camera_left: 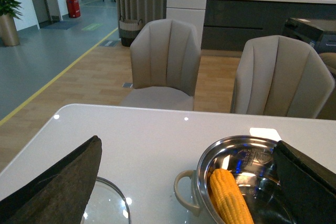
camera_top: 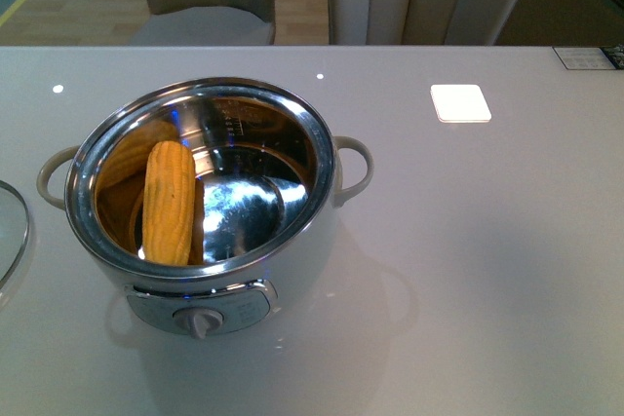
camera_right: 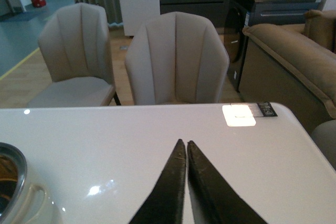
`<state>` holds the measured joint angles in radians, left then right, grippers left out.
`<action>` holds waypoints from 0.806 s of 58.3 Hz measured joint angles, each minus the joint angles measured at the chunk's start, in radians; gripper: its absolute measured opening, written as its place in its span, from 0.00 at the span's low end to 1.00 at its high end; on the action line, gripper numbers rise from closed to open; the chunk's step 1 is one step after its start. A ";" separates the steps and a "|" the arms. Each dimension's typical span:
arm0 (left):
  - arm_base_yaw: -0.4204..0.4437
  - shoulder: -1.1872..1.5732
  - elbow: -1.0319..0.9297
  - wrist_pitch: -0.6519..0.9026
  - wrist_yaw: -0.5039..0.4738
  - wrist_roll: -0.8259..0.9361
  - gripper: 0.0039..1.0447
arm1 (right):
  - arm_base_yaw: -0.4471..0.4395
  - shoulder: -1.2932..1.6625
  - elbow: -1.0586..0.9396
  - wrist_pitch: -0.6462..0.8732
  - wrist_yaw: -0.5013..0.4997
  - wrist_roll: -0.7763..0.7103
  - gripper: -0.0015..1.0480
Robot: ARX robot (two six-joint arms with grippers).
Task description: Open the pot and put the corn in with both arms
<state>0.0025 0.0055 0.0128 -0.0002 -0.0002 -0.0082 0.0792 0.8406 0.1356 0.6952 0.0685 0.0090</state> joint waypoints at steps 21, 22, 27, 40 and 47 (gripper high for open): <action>0.000 0.000 0.000 0.000 0.000 0.000 0.93 | -0.076 -0.229 -0.085 -0.143 -0.066 -0.003 0.02; 0.000 0.000 0.000 0.000 0.000 0.000 0.93 | -0.076 -0.240 -0.089 -0.152 -0.066 -0.003 0.02; 0.000 0.000 0.000 0.000 0.000 0.000 0.93 | -0.076 -0.264 -0.118 -0.132 -0.064 -0.003 0.02; 0.000 0.000 0.000 0.000 0.000 0.000 0.93 | -0.077 -0.415 -0.118 -0.271 -0.067 -0.003 0.02; 0.000 0.000 0.000 0.000 0.000 0.000 0.93 | -0.077 -0.484 -0.118 -0.338 -0.067 -0.003 0.02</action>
<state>0.0025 0.0055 0.0128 -0.0002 -0.0002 -0.0082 0.0021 0.3561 0.0177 0.3569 0.0013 0.0055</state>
